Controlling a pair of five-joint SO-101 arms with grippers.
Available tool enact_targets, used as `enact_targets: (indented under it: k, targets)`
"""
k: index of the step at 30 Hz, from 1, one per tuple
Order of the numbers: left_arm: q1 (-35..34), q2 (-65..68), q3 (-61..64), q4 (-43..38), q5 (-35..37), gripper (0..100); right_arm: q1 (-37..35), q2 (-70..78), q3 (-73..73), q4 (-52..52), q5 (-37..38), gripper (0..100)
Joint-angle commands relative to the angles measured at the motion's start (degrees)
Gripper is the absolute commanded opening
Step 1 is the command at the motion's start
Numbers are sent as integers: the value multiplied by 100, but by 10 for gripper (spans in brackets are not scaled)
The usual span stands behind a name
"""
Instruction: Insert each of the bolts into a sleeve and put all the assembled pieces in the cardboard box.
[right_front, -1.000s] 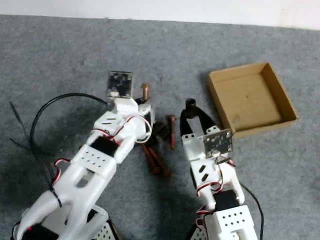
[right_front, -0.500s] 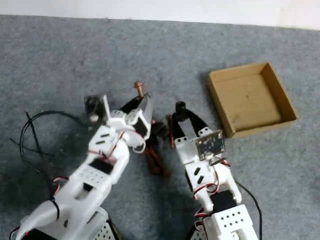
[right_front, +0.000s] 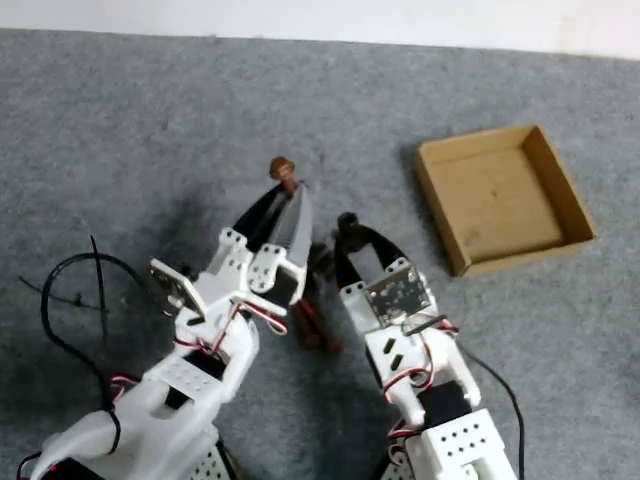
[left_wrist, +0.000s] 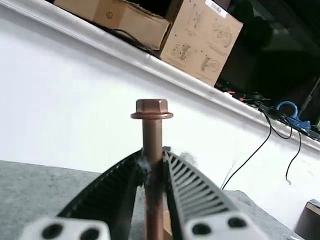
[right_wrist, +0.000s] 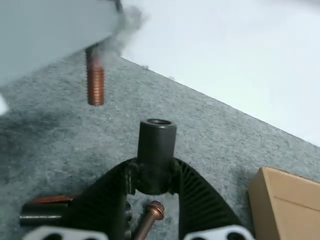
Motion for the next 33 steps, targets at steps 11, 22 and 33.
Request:
enact_targets:
  k: [11, 22, 33]
  targets:
    - [233, -180, -84, -158, -18, 6, -382, -66, 690, 207, 202, 5]
    - [532, -171, -31, -132, -18, 6, -382, -75, 690, 233, 378, 5]
    - [549, -145, -22, -123, -9, 6, -382, -75, 690, 242, 378, 5]
